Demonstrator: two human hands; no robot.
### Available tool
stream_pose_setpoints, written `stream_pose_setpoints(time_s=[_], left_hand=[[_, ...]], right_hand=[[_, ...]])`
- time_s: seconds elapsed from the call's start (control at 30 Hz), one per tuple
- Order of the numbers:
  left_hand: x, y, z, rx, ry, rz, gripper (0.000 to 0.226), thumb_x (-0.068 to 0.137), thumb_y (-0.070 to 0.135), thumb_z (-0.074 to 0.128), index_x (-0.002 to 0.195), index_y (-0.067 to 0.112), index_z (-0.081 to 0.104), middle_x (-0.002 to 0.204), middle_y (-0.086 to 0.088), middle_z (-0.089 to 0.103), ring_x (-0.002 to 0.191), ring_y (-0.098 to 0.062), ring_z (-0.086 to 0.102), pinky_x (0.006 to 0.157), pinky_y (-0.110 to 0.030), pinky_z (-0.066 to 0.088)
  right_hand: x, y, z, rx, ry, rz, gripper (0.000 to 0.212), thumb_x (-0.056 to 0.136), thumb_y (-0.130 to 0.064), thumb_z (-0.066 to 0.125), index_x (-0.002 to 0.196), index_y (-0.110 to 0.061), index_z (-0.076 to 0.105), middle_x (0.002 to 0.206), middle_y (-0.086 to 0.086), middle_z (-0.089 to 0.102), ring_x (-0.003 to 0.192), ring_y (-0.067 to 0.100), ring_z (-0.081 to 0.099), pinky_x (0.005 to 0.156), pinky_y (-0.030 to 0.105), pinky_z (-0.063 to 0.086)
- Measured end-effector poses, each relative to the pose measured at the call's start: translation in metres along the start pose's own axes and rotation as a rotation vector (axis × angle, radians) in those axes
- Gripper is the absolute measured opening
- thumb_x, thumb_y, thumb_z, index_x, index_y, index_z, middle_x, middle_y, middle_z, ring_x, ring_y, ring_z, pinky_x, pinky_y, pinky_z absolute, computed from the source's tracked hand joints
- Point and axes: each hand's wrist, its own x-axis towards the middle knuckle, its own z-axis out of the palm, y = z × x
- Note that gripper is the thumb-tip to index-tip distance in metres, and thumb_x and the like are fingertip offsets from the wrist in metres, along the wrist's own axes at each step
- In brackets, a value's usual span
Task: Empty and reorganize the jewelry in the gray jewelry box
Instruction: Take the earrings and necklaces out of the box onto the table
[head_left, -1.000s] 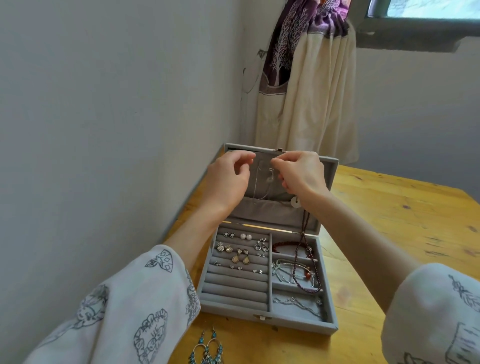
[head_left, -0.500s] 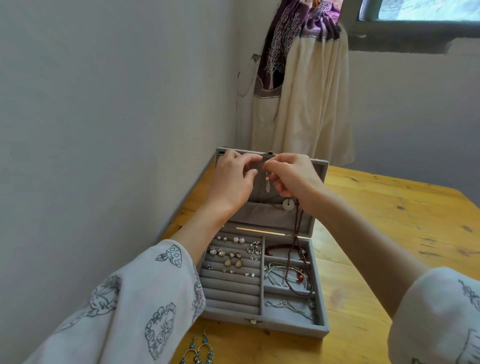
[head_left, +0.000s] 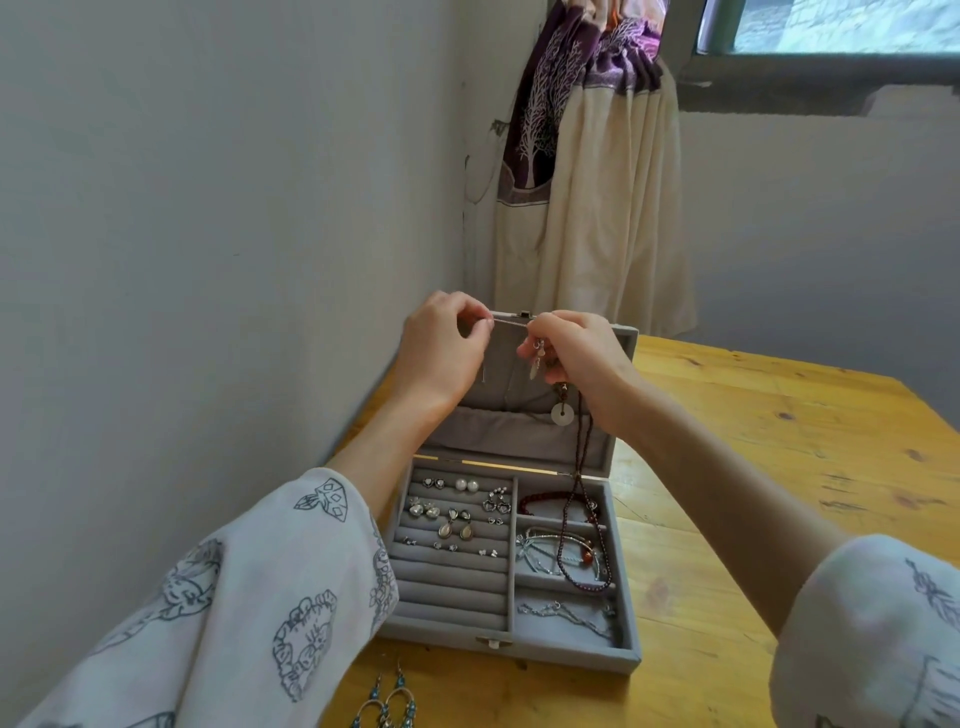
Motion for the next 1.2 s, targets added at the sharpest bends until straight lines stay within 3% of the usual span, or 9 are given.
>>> stream_pose_setpoints(time_s=[0.17, 0.37, 0.53, 0.67, 0.77, 0.87, 1.0, 1.2], left_hand=[[0.006, 0.003, -0.008, -0.172, 0.036, -0.161, 0.008, 0.087, 0.015, 0.057, 0.088, 0.013, 0.065, 0.088, 0.0, 0.067, 0.083, -0.01, 0.058, 0.08, -0.023, 0.045], [0.006, -0.001, -0.017, -0.368, 0.009, -0.241, 0.017, 0.088, 0.011, 0.055, 0.078, 0.025, 0.056, 0.076, 0.004, 0.068, 0.085, -0.013, 0.064, 0.085, -0.031, 0.051], [0.005, 0.003, -0.022, -0.347, 0.0, -0.21, 0.007, 0.09, 0.012, 0.055, 0.089, 0.018, 0.058, 0.089, -0.002, 0.066, 0.092, -0.016, 0.062, 0.081, -0.023, 0.049], [0.007, 0.009, -0.024, -0.371, -0.036, -0.247, 0.005, 0.09, 0.01, 0.056, 0.093, 0.012, 0.059, 0.093, -0.008, 0.066, 0.078, -0.016, 0.065, 0.074, -0.024, 0.055], [0.01, 0.013, -0.019, -0.431, -0.088, -0.275, 0.005, 0.087, 0.008, 0.059, 0.09, 0.011, 0.062, 0.092, -0.01, 0.066, 0.082, -0.018, 0.067, 0.077, -0.029, 0.056], [0.012, 0.014, -0.01, -0.268, -0.116, -0.199, 0.004, 0.087, 0.011, 0.06, 0.087, 0.013, 0.063, 0.085, -0.006, 0.066, 0.081, -0.016, 0.065, 0.074, -0.027, 0.056], [0.016, 0.014, -0.003, -0.121, -0.052, -0.106, 0.006, 0.087, 0.013, 0.059, 0.09, 0.013, 0.064, 0.084, -0.001, 0.063, 0.081, -0.015, 0.061, 0.078, -0.031, 0.054], [0.022, 0.024, -0.008, -0.227, 0.042, -0.125, 0.006, 0.087, 0.014, 0.059, 0.09, 0.014, 0.064, 0.089, -0.001, 0.065, 0.087, -0.012, 0.061, 0.076, -0.019, 0.047]], right_hand=[[-0.002, -0.006, -0.001, 0.178, -0.039, 0.035, 0.02, 0.09, -0.007, 0.043, 0.073, -0.01, 0.054, 0.06, 0.005, 0.053, 0.053, 0.017, 0.051, 0.053, 0.022, 0.045], [-0.003, -0.001, -0.007, 0.166, -0.01, 0.025, 0.015, 0.091, -0.011, 0.049, 0.078, -0.01, 0.058, 0.056, -0.001, 0.042, 0.046, 0.01, 0.04, 0.045, 0.019, 0.033], [-0.005, -0.009, -0.01, 0.227, 0.035, 0.019, 0.016, 0.09, -0.008, 0.048, 0.077, -0.009, 0.057, 0.058, 0.0, 0.042, 0.048, 0.011, 0.037, 0.046, 0.021, 0.029], [-0.007, -0.015, -0.013, 0.232, 0.058, 0.017, 0.016, 0.091, -0.007, 0.047, 0.079, -0.009, 0.058, 0.06, 0.002, 0.044, 0.049, 0.011, 0.038, 0.047, 0.021, 0.032], [-0.007, -0.014, -0.018, 0.285, 0.106, 0.001, 0.019, 0.09, -0.005, 0.046, 0.075, -0.009, 0.056, 0.059, 0.002, 0.044, 0.049, 0.011, 0.038, 0.046, 0.02, 0.032], [-0.006, -0.008, -0.024, 0.3, 0.15, -0.004, 0.022, 0.088, -0.003, 0.046, 0.069, -0.01, 0.055, 0.056, 0.001, 0.043, 0.047, 0.01, 0.038, 0.045, 0.02, 0.032], [-0.002, -0.005, -0.032, 0.377, 0.196, -0.01, 0.022, 0.085, -0.003, 0.044, 0.064, -0.01, 0.049, 0.053, 0.002, 0.037, 0.047, 0.012, 0.034, 0.046, 0.022, 0.029], [-0.004, -0.004, -0.044, 0.47, 0.168, -0.008, 0.017, 0.086, -0.003, 0.048, 0.07, -0.008, 0.053, 0.055, 0.002, 0.037, 0.048, 0.012, 0.034, 0.048, 0.024, 0.027]])
